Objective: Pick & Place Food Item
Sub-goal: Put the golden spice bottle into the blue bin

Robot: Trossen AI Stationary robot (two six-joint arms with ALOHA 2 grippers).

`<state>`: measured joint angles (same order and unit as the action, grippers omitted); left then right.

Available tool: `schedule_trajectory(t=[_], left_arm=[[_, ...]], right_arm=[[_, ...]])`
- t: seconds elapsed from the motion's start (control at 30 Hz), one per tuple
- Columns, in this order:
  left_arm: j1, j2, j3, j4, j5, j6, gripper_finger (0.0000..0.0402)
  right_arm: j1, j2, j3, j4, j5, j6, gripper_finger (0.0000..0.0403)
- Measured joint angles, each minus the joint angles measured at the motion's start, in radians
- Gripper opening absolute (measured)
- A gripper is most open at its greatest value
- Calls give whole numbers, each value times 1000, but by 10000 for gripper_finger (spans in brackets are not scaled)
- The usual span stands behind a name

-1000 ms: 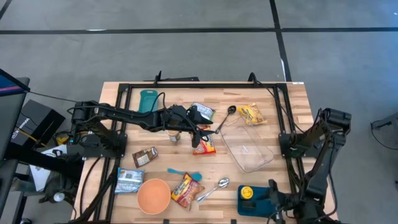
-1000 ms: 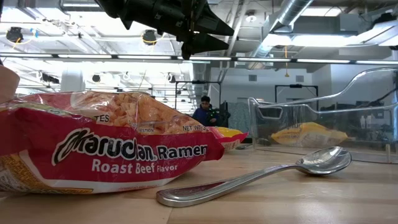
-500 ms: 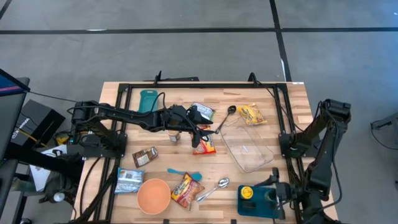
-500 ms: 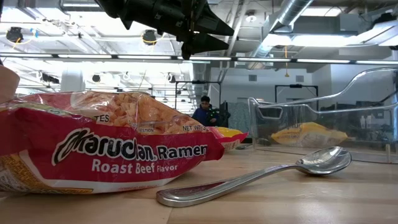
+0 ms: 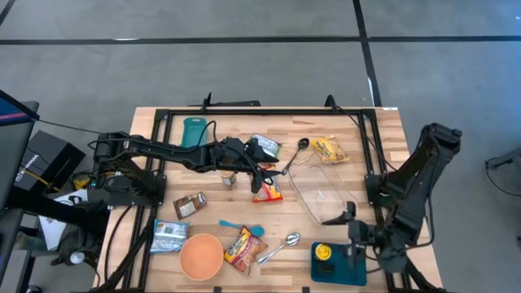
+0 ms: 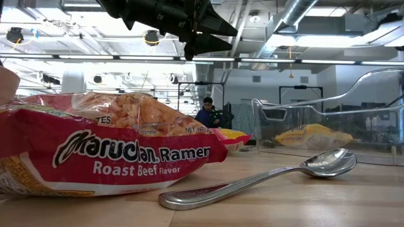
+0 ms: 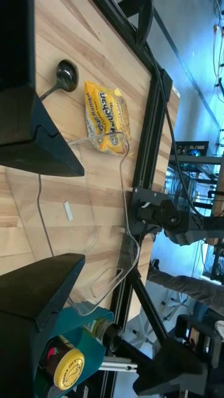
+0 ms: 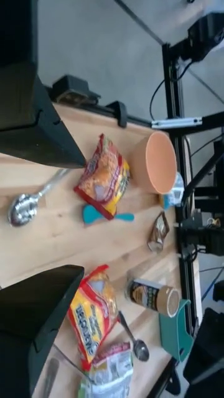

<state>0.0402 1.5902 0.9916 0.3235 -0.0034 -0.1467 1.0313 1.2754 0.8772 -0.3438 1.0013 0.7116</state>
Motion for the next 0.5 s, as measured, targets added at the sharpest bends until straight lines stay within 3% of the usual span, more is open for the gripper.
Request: schedule_trajectory(t=[0.17,0.5], left_arm=[[0,0,0,0,0,0,208],[0,0,0,0,0,0,208]], right_arm=[[-93,-22,0,4,-60,-84,262],[-334,-77,0,7,-297,-210,262]])
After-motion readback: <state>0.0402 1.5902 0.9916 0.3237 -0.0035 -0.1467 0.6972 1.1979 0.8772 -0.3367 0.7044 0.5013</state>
